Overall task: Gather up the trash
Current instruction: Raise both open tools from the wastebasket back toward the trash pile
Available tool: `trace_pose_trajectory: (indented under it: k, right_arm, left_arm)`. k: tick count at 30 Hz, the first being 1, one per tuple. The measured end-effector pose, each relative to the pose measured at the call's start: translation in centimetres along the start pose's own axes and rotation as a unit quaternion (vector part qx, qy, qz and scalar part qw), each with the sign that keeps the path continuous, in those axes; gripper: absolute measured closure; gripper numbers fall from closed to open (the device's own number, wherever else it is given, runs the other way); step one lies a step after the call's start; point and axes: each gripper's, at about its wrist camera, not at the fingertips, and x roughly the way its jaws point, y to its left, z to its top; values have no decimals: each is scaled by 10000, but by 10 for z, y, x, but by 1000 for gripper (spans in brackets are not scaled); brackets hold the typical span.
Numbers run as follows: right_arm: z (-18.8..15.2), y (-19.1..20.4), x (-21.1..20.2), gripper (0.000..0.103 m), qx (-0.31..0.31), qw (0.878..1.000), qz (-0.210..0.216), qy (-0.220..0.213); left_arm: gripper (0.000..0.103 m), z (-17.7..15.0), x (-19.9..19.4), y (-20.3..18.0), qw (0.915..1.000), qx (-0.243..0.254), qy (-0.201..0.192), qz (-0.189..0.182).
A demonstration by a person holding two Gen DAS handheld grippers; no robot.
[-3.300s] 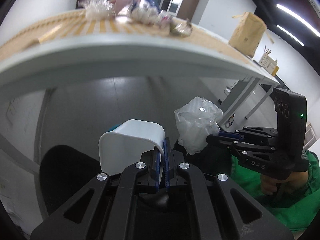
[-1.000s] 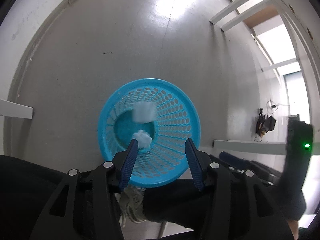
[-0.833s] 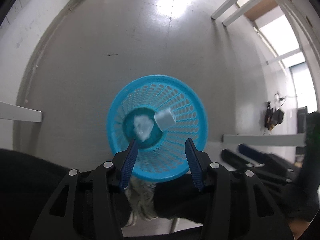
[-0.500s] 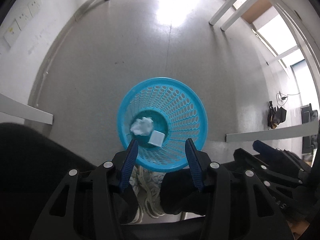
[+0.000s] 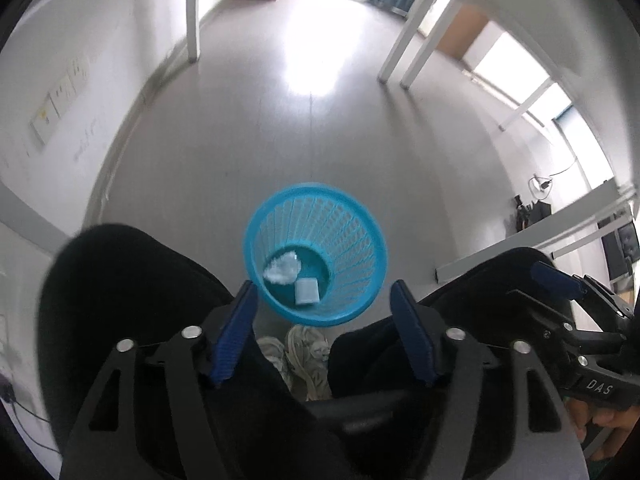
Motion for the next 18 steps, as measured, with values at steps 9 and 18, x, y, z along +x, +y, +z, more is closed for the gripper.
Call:
trace_pose_trajectory:
  k: [9,18]
  right_arm:
    - [-18,2,-91,11,-15,9946,114,-1032]
    - [12,33,-162,9,-440,9770,73,-2086]
  left_arm:
    - [6,-17,-78,-14,9915,747,-1060,52]
    - [6,0,-144,-15,9828,681,-1686,-336]
